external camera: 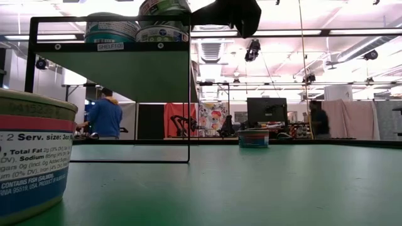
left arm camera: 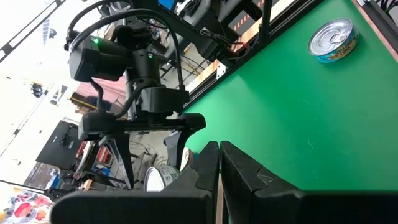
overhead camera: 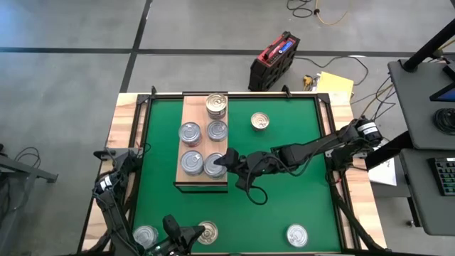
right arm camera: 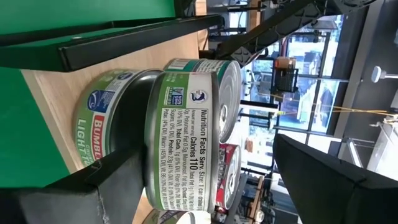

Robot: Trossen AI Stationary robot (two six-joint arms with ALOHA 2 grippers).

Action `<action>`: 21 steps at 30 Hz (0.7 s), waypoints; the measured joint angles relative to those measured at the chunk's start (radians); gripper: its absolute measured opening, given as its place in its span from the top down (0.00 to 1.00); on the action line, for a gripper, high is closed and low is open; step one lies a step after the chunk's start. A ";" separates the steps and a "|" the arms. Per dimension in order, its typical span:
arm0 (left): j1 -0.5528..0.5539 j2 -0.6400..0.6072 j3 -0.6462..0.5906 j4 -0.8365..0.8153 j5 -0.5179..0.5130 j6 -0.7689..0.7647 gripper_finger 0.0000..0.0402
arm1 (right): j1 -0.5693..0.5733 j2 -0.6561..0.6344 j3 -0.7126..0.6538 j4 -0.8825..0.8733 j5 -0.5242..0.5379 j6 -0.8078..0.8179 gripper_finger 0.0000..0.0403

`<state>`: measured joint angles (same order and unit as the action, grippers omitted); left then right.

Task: Stack canned seafood by type on shelf
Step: Stack the green and white tuna can on top of the green and white tuna can on the shelf

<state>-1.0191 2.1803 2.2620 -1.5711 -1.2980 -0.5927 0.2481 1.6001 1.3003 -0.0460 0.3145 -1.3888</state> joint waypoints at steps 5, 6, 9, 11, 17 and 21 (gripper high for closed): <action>0.000 0.000 0.000 0.000 0.000 0.000 1.00 | 0.003 0.000 0.000 0.004 0.000 0.004 0.20; 0.000 0.000 0.000 0.000 0.000 0.000 1.00 | 0.003 0.000 0.000 0.004 0.000 0.009 0.20; 0.000 0.000 0.000 0.000 0.000 0.000 1.00 | 0.002 0.000 0.000 0.009 0.000 0.038 0.20; 0.000 0.000 0.000 0.000 0.000 0.000 1.00 | 0.002 0.000 0.000 0.021 -0.001 0.070 0.20; 0.000 0.000 0.000 0.000 0.000 0.000 1.00 | 0.002 0.000 0.000 0.022 0.001 0.147 0.20; 0.000 0.000 0.000 0.000 0.000 0.000 1.00 | 0.002 0.005 0.000 0.021 0.000 0.212 0.21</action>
<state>-1.0189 2.1803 2.2620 -1.5709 -1.2981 -0.5926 0.2504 1.6047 1.3003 -0.0253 0.3147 -1.1767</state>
